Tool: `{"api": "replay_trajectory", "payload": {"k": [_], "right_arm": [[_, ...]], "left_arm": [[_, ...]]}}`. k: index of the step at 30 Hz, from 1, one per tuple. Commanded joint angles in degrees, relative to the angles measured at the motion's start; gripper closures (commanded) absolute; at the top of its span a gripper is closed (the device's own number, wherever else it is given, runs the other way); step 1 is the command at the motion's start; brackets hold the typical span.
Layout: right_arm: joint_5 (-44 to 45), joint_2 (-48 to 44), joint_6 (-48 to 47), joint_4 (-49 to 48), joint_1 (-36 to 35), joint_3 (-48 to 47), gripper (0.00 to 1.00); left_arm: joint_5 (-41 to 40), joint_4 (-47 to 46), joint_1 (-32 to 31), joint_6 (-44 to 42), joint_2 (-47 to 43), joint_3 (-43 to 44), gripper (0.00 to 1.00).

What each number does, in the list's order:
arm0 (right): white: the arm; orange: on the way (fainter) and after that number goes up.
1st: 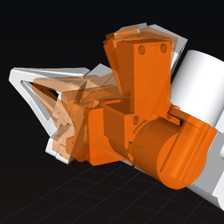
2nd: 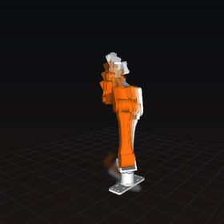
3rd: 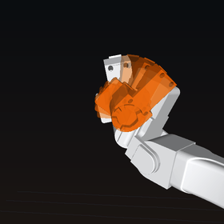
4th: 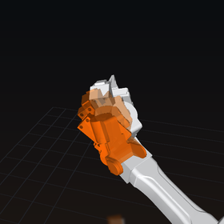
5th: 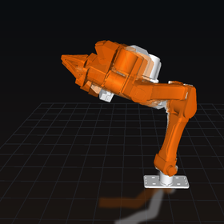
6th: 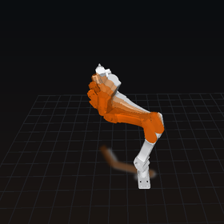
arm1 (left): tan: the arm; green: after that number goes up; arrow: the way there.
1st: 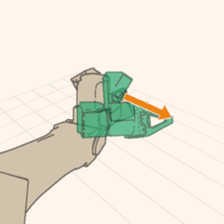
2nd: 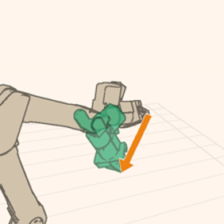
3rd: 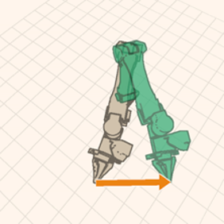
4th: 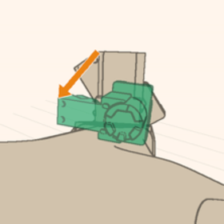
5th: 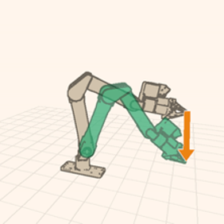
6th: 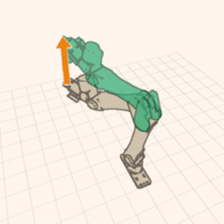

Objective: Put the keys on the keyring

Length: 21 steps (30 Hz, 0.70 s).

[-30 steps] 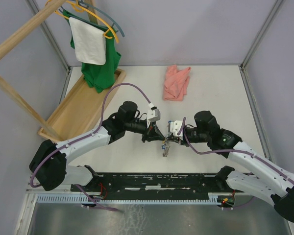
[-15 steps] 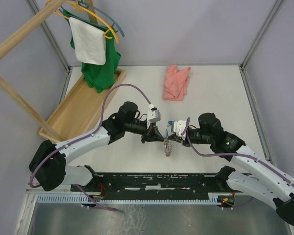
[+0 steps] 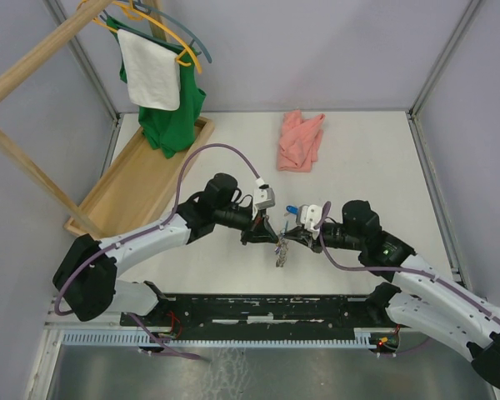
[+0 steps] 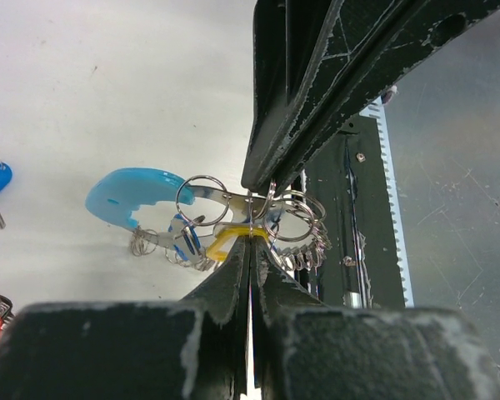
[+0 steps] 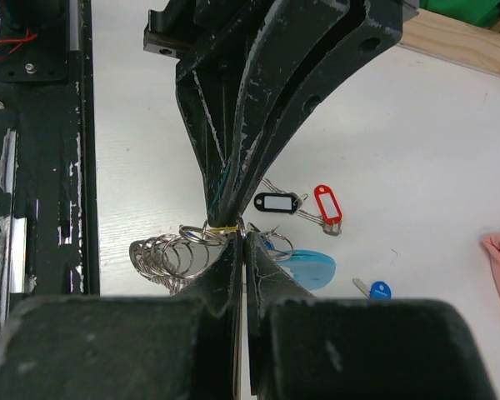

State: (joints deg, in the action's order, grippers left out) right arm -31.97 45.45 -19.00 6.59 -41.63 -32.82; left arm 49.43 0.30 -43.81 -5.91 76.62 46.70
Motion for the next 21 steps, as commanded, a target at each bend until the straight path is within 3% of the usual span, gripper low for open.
{"api": "replay_trajectory", "payload": {"k": [1,11,14,21], "right_arm": [[1.37,-2.38,3.81,-13.35,0.22,0.99,0.99],[4.77,-3.44,3.63,-11.9,0.2,1.45,0.99],[7.04,-4.3,1.79,-7.06,0.23,-0.47,0.99],[12.65,-4.68,-1.49,2.99,0.2,-4.78,0.99]], "left_arm": [[0.43,-0.37,-0.83,-0.59,1.62,1.63,0.97],[-2.85,-4.03,-1.6,1.2,2.42,1.6,0.96],[-7.08,-5.49,-1.6,1.53,-0.33,-0.74,0.78],[-15.0,-12.19,-1.55,4.85,-8.17,-7.98,0.6]]}}
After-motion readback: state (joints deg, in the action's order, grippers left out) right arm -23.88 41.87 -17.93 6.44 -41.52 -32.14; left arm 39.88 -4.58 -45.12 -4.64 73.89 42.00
